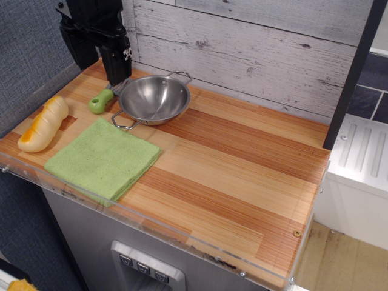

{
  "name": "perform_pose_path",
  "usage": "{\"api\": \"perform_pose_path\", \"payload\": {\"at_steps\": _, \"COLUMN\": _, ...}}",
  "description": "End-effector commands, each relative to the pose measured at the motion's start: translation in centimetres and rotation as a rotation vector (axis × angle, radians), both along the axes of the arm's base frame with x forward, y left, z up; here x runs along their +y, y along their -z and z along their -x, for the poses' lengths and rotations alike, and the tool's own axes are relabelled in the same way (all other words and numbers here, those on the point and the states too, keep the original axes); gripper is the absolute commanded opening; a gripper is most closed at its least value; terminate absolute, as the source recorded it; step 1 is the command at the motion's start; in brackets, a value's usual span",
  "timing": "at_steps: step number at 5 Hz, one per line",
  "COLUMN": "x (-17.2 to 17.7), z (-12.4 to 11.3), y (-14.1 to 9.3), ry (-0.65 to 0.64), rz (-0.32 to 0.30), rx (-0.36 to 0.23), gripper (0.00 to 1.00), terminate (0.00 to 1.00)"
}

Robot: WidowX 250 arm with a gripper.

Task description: Move silver bowl to the right of green pickle.

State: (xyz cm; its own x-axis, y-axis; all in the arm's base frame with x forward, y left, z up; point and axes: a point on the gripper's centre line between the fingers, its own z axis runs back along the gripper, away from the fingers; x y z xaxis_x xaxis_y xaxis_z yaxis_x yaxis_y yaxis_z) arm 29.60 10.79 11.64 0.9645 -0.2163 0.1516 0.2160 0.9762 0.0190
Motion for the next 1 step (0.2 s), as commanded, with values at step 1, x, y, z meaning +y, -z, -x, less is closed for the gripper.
{"api": "perform_pose_path", "payload": {"at_steps": 1, "x": 0.62, "z": 0.62, "y": -1.61, "ry": 0.003, "rz": -0.021, "rx": -0.047, "gripper": 1.00, "terminate": 1.00}}
